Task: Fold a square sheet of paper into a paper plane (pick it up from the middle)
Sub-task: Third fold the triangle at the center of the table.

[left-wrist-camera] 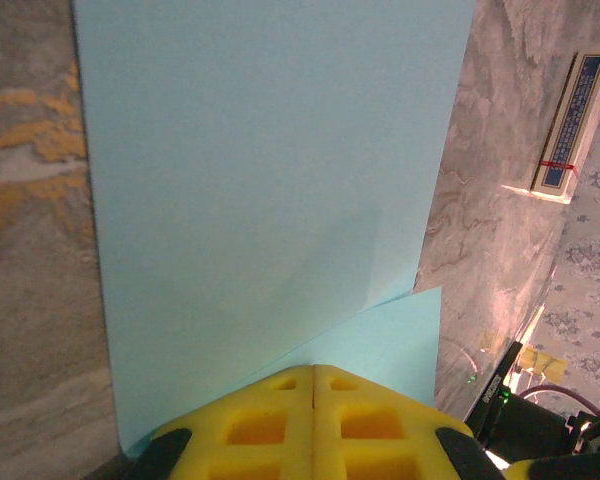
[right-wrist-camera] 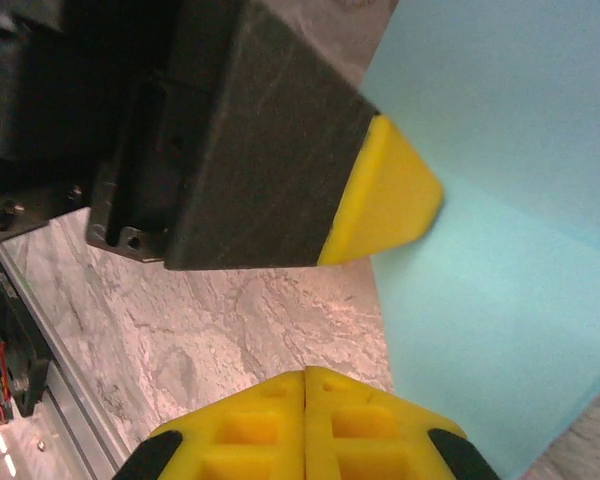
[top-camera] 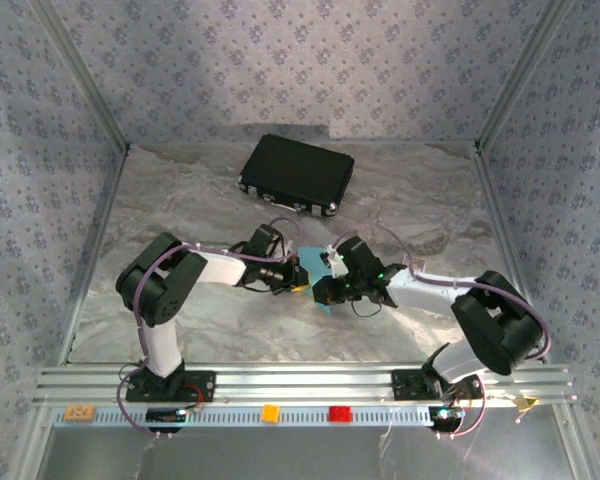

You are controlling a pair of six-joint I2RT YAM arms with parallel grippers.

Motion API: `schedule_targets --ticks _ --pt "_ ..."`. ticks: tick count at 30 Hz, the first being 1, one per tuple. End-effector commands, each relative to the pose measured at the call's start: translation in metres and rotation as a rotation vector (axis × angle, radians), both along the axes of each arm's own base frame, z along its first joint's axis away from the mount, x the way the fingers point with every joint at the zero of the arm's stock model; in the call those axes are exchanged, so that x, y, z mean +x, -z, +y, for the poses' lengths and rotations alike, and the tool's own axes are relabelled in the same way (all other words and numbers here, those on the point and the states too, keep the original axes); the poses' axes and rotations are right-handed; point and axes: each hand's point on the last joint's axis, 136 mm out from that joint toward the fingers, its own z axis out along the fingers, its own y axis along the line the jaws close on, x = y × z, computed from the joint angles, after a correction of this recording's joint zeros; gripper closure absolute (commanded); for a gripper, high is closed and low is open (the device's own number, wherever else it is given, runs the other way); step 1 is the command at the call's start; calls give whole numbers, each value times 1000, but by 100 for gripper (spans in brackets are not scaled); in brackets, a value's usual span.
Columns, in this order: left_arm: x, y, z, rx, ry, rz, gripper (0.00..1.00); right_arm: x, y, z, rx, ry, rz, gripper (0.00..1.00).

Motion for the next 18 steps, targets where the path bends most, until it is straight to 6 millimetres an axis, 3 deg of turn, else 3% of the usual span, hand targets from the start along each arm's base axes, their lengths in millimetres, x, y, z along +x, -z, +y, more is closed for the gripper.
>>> schedule_targets --ticks 1,11,18 --pt "-10 26 10 95 4 46 100 2 0 10 -10 -15 18 93" --pt "-10 28 10 100 7 50 100 6 22 14 -85 -29 48 92" --pt "-11 30 12 114 11 53 100 -8 37 2 -105 -29 96 92"
